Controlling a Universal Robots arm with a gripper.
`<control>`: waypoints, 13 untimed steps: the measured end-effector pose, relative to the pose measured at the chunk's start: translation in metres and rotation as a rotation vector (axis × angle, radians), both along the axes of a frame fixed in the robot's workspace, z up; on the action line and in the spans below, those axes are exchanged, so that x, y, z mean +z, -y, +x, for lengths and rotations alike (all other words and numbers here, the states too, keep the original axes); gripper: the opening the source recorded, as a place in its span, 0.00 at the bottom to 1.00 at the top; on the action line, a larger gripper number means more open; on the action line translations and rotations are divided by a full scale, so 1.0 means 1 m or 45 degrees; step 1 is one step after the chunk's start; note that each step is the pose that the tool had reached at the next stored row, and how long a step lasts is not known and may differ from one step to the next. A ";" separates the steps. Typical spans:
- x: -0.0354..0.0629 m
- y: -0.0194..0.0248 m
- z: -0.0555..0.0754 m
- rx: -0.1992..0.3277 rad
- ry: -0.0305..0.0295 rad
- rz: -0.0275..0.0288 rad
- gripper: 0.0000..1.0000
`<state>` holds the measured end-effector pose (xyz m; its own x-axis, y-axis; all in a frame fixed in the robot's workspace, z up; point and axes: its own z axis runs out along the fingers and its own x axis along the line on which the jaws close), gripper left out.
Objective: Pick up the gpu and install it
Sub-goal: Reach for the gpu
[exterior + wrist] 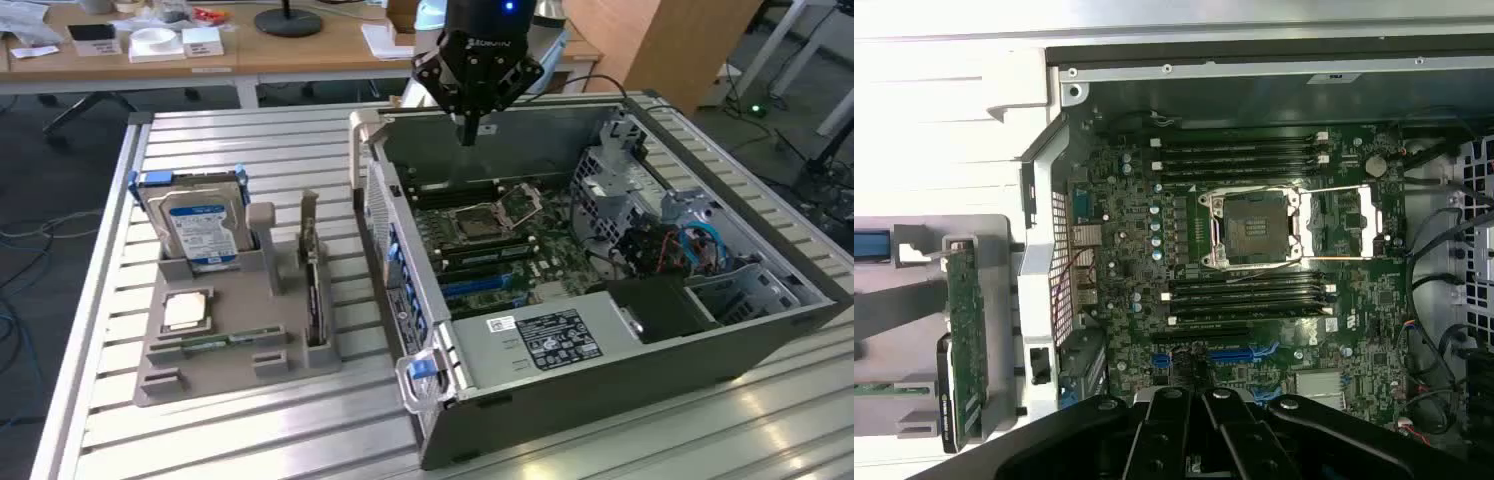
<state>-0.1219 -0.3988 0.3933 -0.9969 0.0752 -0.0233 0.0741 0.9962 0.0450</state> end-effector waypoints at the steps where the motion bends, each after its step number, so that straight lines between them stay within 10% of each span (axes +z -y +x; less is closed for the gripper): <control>1: 0.0000 0.0000 0.000 0.000 0.0000 0.0001 0.11; 13: 0.0000 0.0000 -0.003 0.000 0.0001 0.0001 0.11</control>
